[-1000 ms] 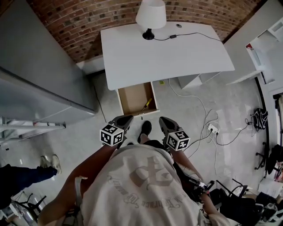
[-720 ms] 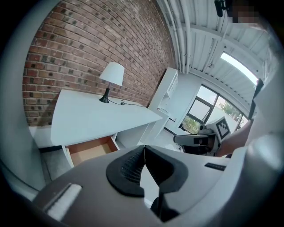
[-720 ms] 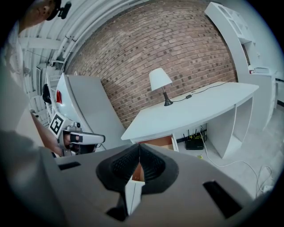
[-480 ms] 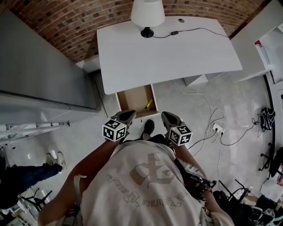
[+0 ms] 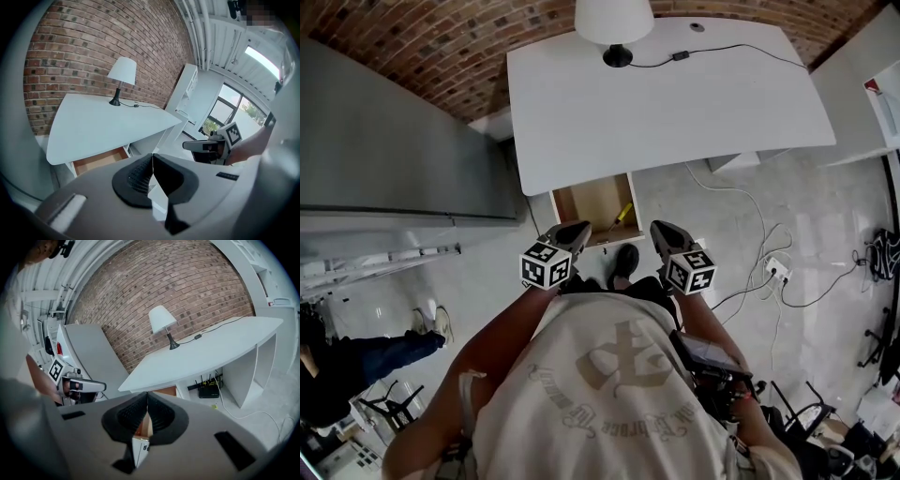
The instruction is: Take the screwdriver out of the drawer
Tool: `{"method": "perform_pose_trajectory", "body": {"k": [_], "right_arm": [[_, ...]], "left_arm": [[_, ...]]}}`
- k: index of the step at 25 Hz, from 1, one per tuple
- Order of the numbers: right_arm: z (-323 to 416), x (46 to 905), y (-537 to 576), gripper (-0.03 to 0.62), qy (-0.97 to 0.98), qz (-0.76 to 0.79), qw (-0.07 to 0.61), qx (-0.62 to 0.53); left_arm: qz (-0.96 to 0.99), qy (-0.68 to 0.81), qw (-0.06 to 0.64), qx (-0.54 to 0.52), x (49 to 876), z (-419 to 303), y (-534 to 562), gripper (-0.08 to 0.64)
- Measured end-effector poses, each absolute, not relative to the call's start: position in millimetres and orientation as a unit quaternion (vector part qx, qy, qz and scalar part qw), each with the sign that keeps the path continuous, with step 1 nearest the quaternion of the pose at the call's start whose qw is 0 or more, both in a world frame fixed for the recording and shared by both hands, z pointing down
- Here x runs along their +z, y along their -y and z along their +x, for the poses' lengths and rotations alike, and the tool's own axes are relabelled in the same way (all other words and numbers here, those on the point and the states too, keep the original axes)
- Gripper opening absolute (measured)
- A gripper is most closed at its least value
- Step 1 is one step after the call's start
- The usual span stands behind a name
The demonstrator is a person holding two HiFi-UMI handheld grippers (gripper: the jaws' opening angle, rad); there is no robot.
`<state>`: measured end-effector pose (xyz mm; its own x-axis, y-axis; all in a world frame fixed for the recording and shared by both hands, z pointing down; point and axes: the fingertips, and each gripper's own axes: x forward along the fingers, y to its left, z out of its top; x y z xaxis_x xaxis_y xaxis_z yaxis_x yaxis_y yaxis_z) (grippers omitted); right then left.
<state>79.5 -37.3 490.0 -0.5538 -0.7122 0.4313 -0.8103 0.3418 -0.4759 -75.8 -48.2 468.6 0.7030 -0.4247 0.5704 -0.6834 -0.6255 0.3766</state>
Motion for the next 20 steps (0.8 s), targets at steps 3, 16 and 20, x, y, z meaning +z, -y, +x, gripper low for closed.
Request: {"method": "perform_pose_trajectory", "body": {"k": [3,16,20], "right_arm": [[80,495,39,0.006,0.815,0.464,0.074,0.34],[89,510,39,0.006,0.792,0.493,0.075,0.352],[87,518,34,0.006,0.781,0.506,0.07,0.36]], "left_arm": [[0.871,0.314,0.303,0.226,476,-73,52,0.008],[0.861,0.294,0.338,0.242,517,-69,76,0.008],[0.86,0.274,0.338,0.267,535,-70,73,0.008]]}}
